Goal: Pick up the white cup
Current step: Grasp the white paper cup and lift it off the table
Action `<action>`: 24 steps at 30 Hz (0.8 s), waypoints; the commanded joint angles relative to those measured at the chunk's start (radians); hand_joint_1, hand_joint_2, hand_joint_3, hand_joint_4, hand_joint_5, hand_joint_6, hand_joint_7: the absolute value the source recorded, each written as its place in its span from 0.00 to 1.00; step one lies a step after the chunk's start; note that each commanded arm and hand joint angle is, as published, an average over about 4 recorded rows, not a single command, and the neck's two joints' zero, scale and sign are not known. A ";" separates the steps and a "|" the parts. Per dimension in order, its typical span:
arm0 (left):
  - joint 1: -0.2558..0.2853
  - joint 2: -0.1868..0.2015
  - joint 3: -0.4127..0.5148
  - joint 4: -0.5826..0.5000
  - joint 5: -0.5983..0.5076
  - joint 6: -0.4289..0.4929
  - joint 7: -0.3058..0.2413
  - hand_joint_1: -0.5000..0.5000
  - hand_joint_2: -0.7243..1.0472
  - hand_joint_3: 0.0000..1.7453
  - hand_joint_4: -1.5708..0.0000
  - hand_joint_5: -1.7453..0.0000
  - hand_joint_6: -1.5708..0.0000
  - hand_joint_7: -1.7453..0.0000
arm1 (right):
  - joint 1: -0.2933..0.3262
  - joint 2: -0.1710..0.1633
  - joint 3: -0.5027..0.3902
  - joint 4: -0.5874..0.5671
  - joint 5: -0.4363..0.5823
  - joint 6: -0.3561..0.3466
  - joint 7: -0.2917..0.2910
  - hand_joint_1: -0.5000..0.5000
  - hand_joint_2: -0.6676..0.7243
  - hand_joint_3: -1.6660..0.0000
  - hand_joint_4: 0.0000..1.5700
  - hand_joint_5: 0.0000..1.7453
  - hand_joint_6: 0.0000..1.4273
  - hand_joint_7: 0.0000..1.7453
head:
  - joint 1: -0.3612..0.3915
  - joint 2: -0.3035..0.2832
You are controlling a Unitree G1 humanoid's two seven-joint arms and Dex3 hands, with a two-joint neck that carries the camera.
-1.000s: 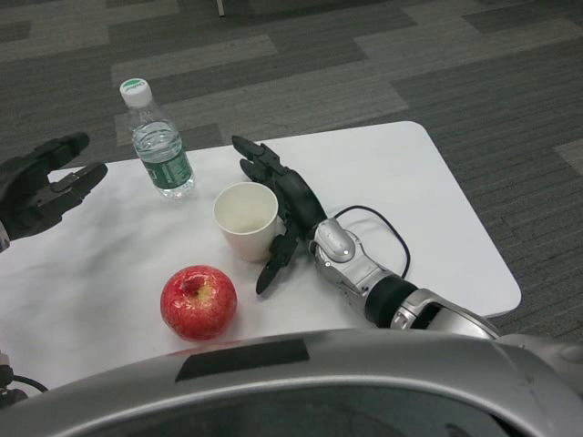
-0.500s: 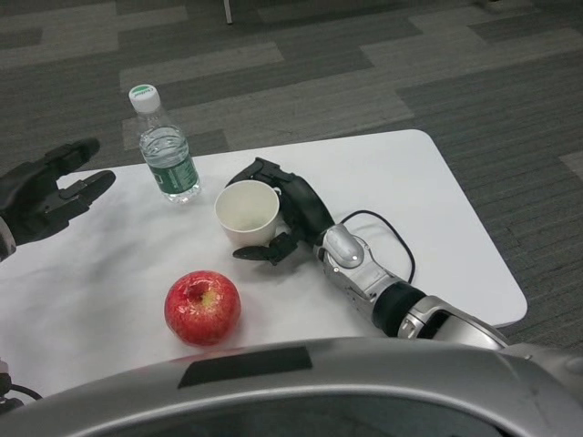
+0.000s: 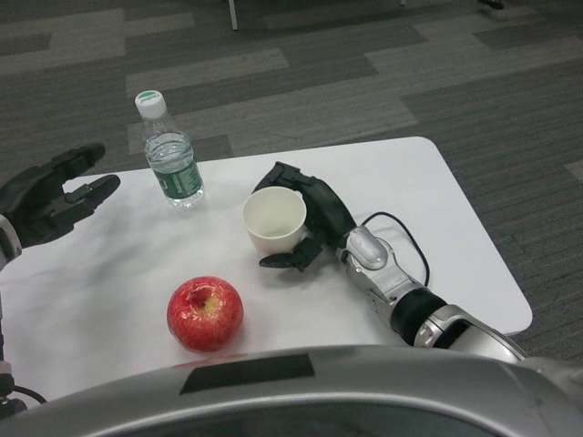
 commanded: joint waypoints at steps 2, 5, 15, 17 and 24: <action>-0.027 -0.021 0.007 0.018 0.013 -0.026 0.003 0.00 0.95 0.15 1.00 0.94 1.00 0.92 | 0.014 -0.042 -0.045 -0.087 -0.002 0.013 0.003 0.38 0.32 0.17 0.75 0.94 0.94 0.96 | -0.019 0.016; -0.033 -0.039 0.008 0.034 0.018 -0.042 0.003 0.00 0.95 0.15 1.00 0.94 1.00 0.92 | 0.008 -0.055 -0.077 -0.159 -0.003 0.013 -0.005 0.38 0.31 0.13 0.75 0.94 0.94 0.96 | -0.054 0.027; -0.044 -0.087 -0.009 0.084 0.026 -0.098 0.004 0.00 0.95 0.15 1.00 0.94 1.00 0.92 | -0.040 -0.093 -0.151 -0.325 -0.005 0.022 -0.034 0.33 0.23 0.05 0.73 0.94 0.92 0.96 | -0.076 0.059; -0.045 -0.091 -0.009 0.086 0.027 -0.106 0.004 0.00 0.95 0.15 1.00 0.94 1.00 0.92 | -0.054 -0.109 -0.154 -0.330 -0.005 0.024 -0.040 0.33 0.23 0.05 0.73 0.94 0.92 0.96 | -0.073 0.059; -0.038 -0.112 -0.004 0.087 0.028 -0.130 0.004 0.00 0.95 0.15 1.00 0.94 1.00 0.92 | -0.083 -0.143 -0.177 -0.332 -0.005 0.034 -0.044 0.33 0.23 0.05 0.73 0.94 0.92 0.96 | -0.028 0.057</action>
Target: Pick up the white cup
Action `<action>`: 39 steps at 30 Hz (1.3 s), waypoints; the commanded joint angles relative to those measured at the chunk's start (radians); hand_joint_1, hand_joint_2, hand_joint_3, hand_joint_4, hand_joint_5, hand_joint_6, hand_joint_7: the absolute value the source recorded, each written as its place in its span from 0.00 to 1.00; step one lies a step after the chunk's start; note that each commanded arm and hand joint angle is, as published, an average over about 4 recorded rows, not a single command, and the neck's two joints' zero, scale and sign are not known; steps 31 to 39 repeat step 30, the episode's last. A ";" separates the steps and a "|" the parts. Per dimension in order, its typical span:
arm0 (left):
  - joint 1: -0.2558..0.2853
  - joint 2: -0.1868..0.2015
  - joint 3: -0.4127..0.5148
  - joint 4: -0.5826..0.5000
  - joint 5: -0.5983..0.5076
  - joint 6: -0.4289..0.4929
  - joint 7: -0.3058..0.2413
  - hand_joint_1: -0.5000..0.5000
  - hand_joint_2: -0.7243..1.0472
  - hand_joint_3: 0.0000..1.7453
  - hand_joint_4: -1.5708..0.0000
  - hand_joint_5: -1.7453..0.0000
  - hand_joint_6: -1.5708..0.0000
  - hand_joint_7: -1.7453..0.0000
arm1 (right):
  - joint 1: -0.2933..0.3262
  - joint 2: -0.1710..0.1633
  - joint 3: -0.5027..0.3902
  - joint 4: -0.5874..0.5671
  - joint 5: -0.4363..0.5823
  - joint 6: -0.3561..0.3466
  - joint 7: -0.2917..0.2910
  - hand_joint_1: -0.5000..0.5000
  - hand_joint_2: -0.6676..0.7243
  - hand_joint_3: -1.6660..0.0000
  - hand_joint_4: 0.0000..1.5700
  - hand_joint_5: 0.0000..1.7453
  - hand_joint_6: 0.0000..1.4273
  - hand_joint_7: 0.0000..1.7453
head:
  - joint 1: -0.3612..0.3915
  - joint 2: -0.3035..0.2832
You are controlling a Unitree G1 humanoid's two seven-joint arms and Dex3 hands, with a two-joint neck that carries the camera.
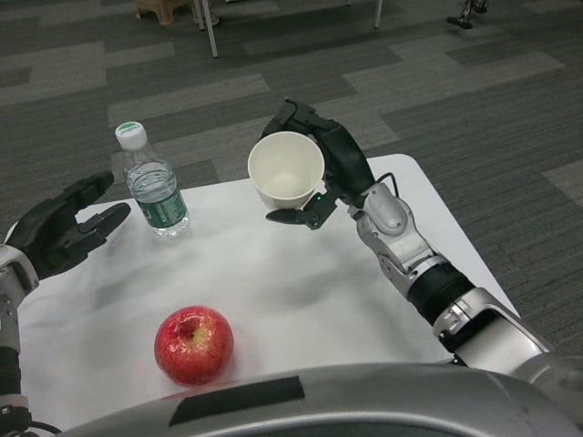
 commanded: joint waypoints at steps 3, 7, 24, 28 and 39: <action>0.000 -0.017 0.007 0.004 0.002 -0.023 0.000 0.00 0.95 0.15 1.00 0.94 1.00 0.92 | -0.031 -0.022 -0.024 -0.006 0.005 0.012 -0.008 0.33 0.23 0.05 0.73 0.94 0.92 0.96 | 0.022 0.000; 0.010 -0.019 0.010 -0.001 0.002 -0.026 0.000 0.00 0.95 0.15 1.00 0.94 1.00 0.92 | -0.034 -0.030 -0.024 -0.007 0.005 0.012 -0.008 0.33 0.23 0.05 0.73 0.94 0.92 0.95 | 0.028 -0.001; 0.058 -0.028 0.034 -0.044 -0.003 -0.032 0.000 0.00 0.95 0.11 1.00 0.94 1.00 0.92 | -0.023 -0.042 -0.021 -0.007 0.006 0.012 -0.009 0.33 0.23 0.05 0.74 0.94 0.92 0.96 | 0.082 0.014; 0.065 -0.028 0.038 -0.046 -0.011 -0.032 -0.002 0.00 0.96 0.10 1.00 0.94 1.00 0.92 | -0.023 -0.045 -0.025 -0.002 0.006 0.012 -0.007 0.33 0.23 0.05 0.75 0.94 0.92 0.96 | 0.090 0.014; 0.066 -0.029 0.039 -0.046 -0.013 -0.032 -0.002 0.00 0.98 0.08 1.00 0.94 1.00 0.92 | -0.023 -0.046 -0.026 0.000 0.006 0.013 -0.007 0.33 0.23 0.05 0.75 0.94 0.92 0.96 | 0.094 0.014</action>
